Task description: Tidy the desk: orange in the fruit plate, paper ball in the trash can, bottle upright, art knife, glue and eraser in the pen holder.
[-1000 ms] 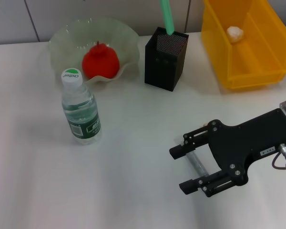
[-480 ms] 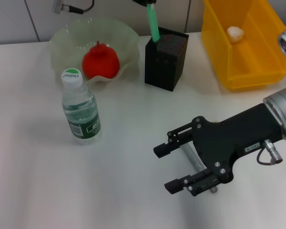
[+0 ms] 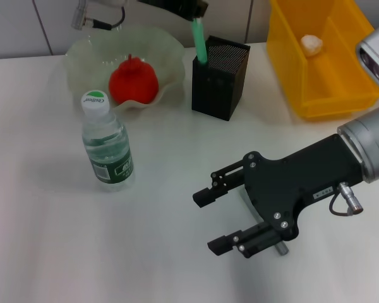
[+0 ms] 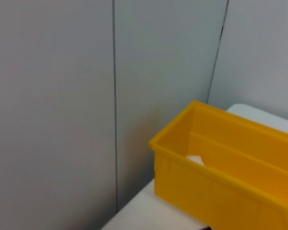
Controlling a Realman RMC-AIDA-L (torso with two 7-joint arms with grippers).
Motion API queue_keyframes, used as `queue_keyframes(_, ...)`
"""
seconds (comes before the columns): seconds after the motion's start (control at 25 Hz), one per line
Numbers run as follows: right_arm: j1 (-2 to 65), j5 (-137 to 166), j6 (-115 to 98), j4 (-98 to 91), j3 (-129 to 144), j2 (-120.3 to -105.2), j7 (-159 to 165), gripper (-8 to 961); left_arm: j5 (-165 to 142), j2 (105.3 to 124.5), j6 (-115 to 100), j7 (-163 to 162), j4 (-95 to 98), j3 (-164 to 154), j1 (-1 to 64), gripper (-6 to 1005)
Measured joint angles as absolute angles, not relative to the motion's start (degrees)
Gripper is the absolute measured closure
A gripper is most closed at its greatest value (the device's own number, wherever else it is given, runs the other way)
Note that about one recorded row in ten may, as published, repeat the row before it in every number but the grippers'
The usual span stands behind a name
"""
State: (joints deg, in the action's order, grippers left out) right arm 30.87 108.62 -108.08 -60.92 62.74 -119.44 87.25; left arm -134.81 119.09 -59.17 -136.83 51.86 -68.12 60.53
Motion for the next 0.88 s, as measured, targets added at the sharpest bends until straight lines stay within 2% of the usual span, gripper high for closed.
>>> queue_keyframes(0.48,31.3,107.5,-106.9,-59.1,62.9,-119.44,87.2,281,-132.3,119.0,-60.1,-136.6,53.2,-69.5,59.3,636)
queue_keyframes(0.56,31.2,106.8,-106.6,-58.8,62.9,-119.44,87.2,281,-131.3,118.8,-60.9,-136.3,54.5,-69.2,58.4,542)
queue_keyframes(0.68,30.9,106.0,-106.4,-58.7,62.3,-119.4,87.8,281,-127.9,118.33,-63.9,-135.0,59.9,-67.7,54.7,400)
queue_keyframes(0.8,30.5,105.6,-105.3,-59.8,61.3,-119.39,90.3,281,-125.5,118.18,-67.5,-133.2,64.8,-65.4,51.2,332)
queue_keyframes(0.84,30.3,105.7,-104.0,-61.0,61.0,-119.36,93.4,281,-122.8,118.18,-71.4,-131.0,69.8,-62.8,47.1,309)
queue_keyframes(0.88,30.3,105.7,-104.0,-61.0,61.0,-119.36,93.4,281,-122.8,118.18,-71.4,-131.0,69.8,-62.8,47.1,286)
